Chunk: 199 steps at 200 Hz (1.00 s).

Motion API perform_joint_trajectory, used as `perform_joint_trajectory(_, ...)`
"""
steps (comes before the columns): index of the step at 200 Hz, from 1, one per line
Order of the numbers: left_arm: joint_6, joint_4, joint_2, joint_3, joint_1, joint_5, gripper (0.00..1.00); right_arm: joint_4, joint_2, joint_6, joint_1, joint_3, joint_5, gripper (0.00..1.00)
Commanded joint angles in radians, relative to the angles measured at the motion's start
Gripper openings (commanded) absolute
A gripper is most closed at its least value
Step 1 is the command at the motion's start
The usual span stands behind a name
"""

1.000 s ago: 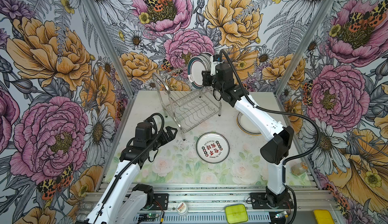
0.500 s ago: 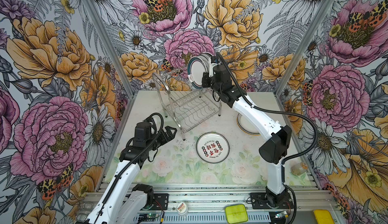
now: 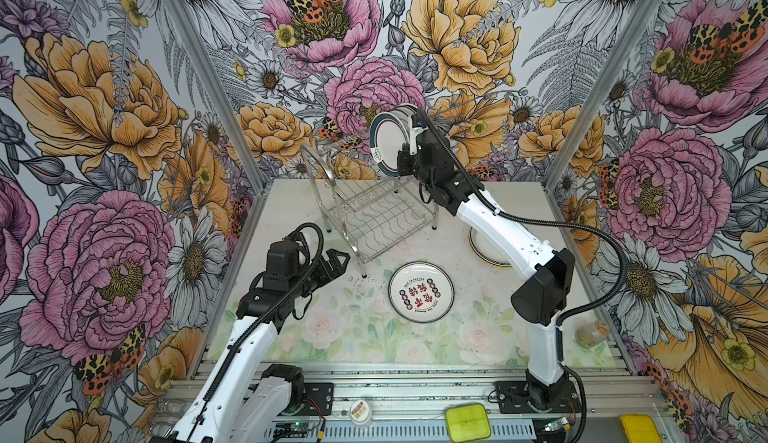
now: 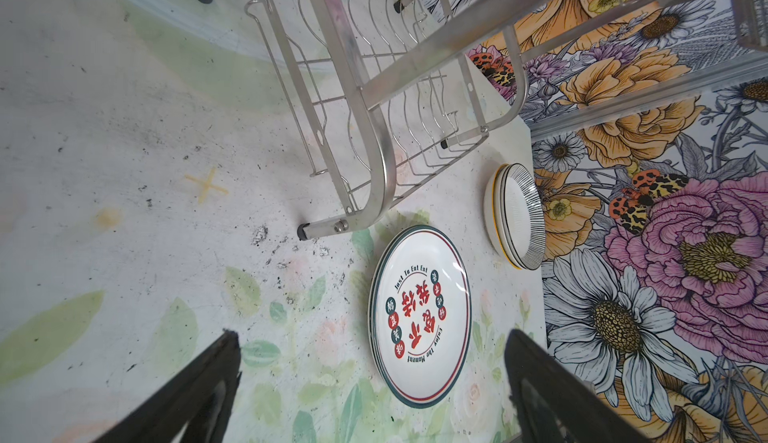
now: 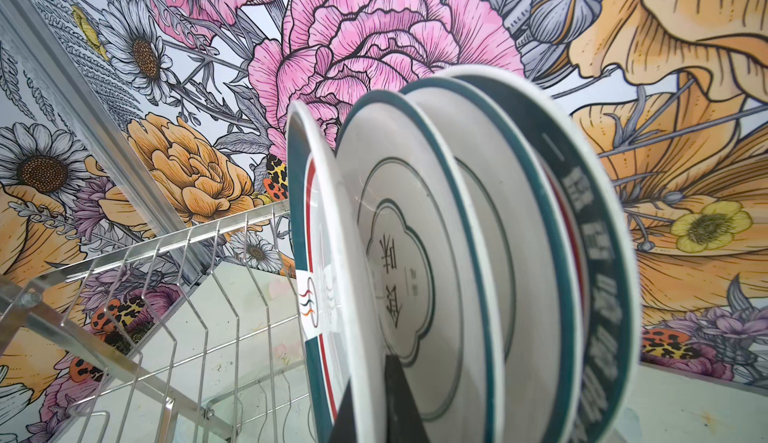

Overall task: Unload the plates from the dish rack
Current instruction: 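Close the right gripper on the rim of the front green-rimmed plate, then lift the green-rimmed plate up out of the rack with the right gripper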

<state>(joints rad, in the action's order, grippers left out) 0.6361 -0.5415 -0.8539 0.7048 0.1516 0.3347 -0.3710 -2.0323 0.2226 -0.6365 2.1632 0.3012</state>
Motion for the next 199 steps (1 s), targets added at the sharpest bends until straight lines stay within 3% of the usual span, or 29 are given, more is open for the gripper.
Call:
perform_joint_trajectory(1,-0.018,0.025,-0.002,-0.018,-0.012,0.022,0.99,0.004,-0.018,-0.058,-0.038,0.046,0.048,0.0)
perform_joint_trajectory(39,-0.019,0.026,-0.004,-0.022,-0.014,0.023,0.99,0.025,-0.035,-0.129,-0.057,0.1,0.117,0.0)
perform_joint_trajectory(124,-0.014,0.026,-0.004,-0.03,-0.014,0.034,0.99,0.083,-0.045,-0.173,-0.067,0.243,0.095,0.0)
perform_joint_trajectory(199,-0.015,0.003,0.034,-0.031,0.031,0.012,0.99,0.114,0.126,-0.262,-0.087,0.213,0.105,0.0)
